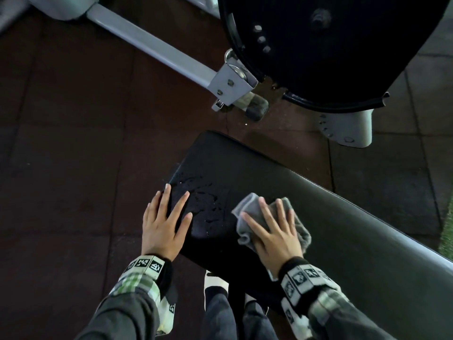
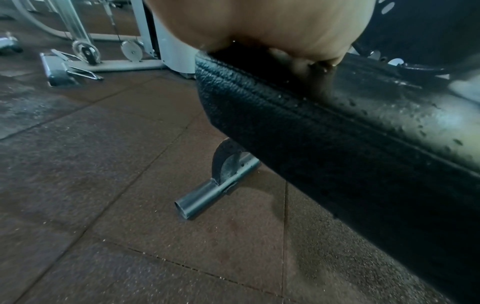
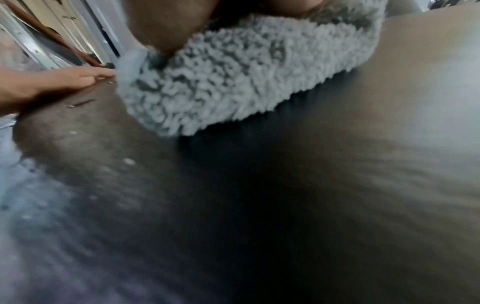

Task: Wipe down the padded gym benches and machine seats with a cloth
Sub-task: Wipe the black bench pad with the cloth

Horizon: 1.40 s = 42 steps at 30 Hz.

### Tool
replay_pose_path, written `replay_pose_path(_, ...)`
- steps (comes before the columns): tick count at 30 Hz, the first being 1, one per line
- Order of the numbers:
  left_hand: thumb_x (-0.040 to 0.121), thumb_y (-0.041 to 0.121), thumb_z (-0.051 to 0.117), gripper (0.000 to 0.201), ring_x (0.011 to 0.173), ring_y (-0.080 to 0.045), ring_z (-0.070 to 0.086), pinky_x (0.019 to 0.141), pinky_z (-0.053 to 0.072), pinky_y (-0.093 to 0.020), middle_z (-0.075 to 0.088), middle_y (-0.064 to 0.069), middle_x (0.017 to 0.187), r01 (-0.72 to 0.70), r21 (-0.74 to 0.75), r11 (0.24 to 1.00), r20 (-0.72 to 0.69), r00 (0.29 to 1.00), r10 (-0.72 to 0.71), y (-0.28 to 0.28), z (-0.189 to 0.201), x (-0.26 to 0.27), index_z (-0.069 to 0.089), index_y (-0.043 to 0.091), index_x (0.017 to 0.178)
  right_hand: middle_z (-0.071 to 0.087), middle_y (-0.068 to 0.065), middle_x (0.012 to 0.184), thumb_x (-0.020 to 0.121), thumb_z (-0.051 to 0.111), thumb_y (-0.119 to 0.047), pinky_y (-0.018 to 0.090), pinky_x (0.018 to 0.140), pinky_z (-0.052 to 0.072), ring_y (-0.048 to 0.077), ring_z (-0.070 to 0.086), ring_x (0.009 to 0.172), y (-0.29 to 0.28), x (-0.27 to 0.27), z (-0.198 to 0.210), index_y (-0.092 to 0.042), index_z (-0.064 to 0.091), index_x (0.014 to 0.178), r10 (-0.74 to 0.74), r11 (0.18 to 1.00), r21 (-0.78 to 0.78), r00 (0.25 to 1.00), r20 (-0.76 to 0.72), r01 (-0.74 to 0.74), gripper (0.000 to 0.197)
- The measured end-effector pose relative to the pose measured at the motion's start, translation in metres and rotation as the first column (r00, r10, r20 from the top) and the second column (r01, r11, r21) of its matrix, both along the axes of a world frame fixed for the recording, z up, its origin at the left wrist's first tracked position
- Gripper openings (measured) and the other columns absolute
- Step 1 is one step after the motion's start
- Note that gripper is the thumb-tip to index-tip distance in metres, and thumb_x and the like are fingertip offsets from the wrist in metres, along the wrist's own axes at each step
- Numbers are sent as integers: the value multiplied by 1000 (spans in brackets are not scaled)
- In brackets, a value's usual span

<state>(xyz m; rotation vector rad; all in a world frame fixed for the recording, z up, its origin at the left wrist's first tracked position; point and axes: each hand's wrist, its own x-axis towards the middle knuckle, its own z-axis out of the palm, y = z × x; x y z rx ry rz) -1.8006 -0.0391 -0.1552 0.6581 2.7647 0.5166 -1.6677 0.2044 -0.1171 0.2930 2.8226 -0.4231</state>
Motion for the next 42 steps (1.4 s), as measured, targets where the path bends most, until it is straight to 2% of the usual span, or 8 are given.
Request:
replay_pose_path(4,98,64,20,57,148,-28,18,115,24,-54,15,1,164,-14,1,1000,26,1000,14,-2,-1,0,34,42,149,24,1,154,80,50,-54,67,105,20,44,23,136,-44,0,-3,-50,39,132,250,968,-24,967,-56,-251,54)
replay_pose_path(10,97,59,24,55,150,-24,11,119,18,-50,7,6,165,-13,1,1000,48,999,13,-5,-3,1,28,45,150,15,-4,156,78,52,-49,56,105,21,36,25,136,-30,67,-16,-57,36,129,564,824,72,825,-18,-562,54)
replay_pose_path(15,97,60,23,56,150,-25,12,119,16,-49,6,8,164,-22,-8,1000,54,998,23,-4,-3,1,28,46,150,9,-5,157,76,47,-47,51,110,12,36,26,134,15,80,-12,-53,21,140,315,946,89,949,-34,-311,69)
replay_pose_path(20,96,60,22,56,150,-25,12,119,16,-48,5,8,164,-28,-23,999,56,998,29,-3,-2,2,28,46,150,21,3,154,80,44,-42,62,107,21,45,21,135,-1,18,-5,-48,25,140,89,994,67,996,8,-89,63)
replay_pose_path(25,95,62,20,57,150,-24,8,120,12,-46,1,11,164,-31,-43,999,74,997,34,-3,-1,2,25,48,150,24,2,153,78,46,-46,66,104,17,45,20,134,-50,6,-10,-51,34,133,308,950,66,951,-32,-306,57)
replay_pose_path(30,95,62,19,57,149,-22,7,120,11,-45,0,11,164,-35,-43,998,77,996,39,-2,0,2,23,49,150,9,-5,157,70,56,-45,55,109,16,37,26,135,-27,67,-14,-56,40,126,545,835,68,838,22,-545,59)
replay_pose_path(37,96,60,22,56,149,-25,12,118,16,-48,9,6,165,-40,-37,999,47,998,42,-1,-1,3,28,45,150,19,-4,155,76,39,-35,57,110,21,40,19,136,17,47,-6,-53,20,140,180,980,79,984,12,-181,70)
replay_pose_path(42,96,60,24,56,149,-27,14,118,18,-50,10,5,165,-44,-37,998,51,998,46,-2,-2,3,30,44,150,33,2,150,78,38,-39,66,102,20,44,21,133,-25,-6,1,-48,37,133,150,988,19,988,21,-150,56)
